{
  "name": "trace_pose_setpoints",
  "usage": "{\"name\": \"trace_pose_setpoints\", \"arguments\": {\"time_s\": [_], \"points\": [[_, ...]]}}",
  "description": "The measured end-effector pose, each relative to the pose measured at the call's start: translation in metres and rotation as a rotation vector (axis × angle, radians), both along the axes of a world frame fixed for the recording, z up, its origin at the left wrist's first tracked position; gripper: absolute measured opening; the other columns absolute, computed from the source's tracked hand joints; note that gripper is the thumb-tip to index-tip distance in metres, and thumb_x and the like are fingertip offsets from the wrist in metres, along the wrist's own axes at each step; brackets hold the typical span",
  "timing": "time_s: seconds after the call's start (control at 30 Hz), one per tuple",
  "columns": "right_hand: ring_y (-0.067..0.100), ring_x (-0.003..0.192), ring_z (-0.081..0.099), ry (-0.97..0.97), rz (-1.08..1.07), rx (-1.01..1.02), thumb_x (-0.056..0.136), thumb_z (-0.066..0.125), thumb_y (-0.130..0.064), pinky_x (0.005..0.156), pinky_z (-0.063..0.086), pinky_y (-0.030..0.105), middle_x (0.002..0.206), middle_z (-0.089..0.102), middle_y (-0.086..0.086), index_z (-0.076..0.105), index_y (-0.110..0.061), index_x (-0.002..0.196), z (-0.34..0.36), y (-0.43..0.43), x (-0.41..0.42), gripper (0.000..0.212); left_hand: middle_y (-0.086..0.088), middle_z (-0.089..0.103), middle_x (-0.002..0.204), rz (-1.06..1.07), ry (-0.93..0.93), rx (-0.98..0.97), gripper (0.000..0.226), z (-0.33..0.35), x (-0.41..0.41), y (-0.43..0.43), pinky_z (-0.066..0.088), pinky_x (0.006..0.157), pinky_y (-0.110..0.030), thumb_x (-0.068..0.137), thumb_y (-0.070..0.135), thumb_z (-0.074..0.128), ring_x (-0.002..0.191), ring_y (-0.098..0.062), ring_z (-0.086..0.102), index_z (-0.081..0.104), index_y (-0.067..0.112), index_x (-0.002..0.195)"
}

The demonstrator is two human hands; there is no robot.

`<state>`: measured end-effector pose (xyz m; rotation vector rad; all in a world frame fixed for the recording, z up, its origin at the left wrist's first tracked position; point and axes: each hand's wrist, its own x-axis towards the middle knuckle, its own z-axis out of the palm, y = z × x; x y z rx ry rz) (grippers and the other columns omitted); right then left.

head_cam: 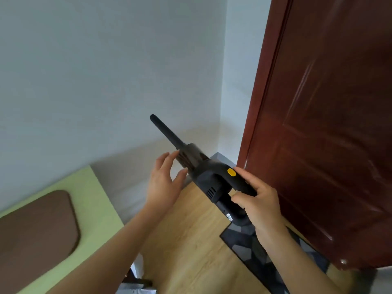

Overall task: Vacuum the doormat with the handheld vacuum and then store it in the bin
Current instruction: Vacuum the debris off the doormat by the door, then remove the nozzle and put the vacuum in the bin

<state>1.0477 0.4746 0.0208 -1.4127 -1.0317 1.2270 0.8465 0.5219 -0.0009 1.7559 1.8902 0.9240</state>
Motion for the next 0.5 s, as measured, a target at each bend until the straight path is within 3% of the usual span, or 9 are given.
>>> {"name": "trace_pose_setpoints", "arguments": {"time_s": [0.2,0.3,0.5], "points": [[-0.004,0.079,0.064,-0.017,0.128,0.047,0.070,0.057,0.012,0.056,0.048,0.010,0.094,0.071,-0.014,0.070,-0.037,0.105,0.034,-0.029,-0.071,0.062,0.004,0.034,0.148,0.102,-0.035,0.059,0.055,0.034,-0.067,-0.046,0.029,0.105,-0.026,0.092,0.035,0.054,0.135,-0.016,0.036,0.032,0.032,0.142],[-0.004,0.075,0.063,-0.025,0.197,0.072,0.071,0.058,0.011,0.055,0.047,0.009,0.091,0.069,-0.016,0.070,-0.034,0.108,0.051,-0.052,-0.116,0.060,0.004,0.034,0.147,0.182,-0.082,0.085,0.061,0.048,-0.118,-0.082,0.035,0.109,-0.034,0.091,0.037,0.055,0.134,-0.015,0.037,0.027,0.030,0.144],[-0.007,0.069,0.063,0.036,0.346,0.118,0.073,0.057,0.013,0.053,0.047,0.006,0.075,0.069,-0.026,0.070,-0.038,0.093,0.081,-0.112,-0.219,0.056,0.003,0.031,0.150,0.391,-0.260,0.095,0.070,0.066,-0.233,-0.176,0.036,0.109,-0.037,0.090,0.039,0.056,0.136,-0.015,0.036,0.018,0.027,0.147]]}}
